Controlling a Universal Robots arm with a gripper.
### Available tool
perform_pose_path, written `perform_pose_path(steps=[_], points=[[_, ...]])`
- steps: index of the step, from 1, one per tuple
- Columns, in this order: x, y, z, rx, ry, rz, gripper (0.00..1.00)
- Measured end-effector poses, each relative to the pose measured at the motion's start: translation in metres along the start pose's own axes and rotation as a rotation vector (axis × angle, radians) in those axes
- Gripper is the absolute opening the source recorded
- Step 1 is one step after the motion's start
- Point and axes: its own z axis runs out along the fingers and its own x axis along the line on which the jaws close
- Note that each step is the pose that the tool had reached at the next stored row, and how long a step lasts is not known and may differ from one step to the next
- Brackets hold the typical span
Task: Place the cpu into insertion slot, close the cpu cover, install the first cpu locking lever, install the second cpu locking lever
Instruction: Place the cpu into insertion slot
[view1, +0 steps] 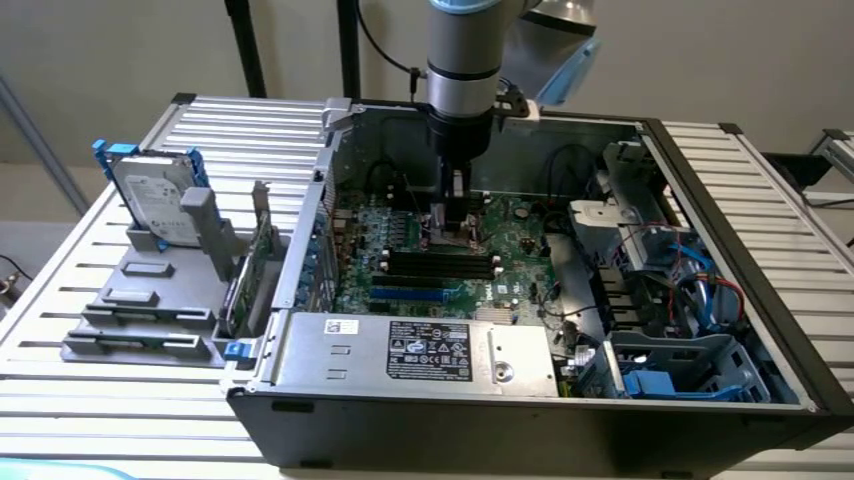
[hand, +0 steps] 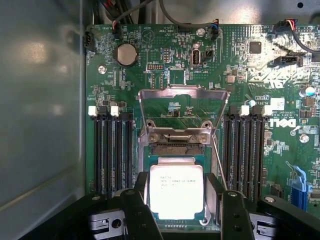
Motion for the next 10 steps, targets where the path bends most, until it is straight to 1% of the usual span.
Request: perform_pose_path(steps=[5,10], points=[[-0.0001,-0.0002,0.0042,-0.0045,0.0000,0.000,0.54],[-0.0002,-0.0004,0.0066,-0.0054,0.0001,0.000,0.54]])
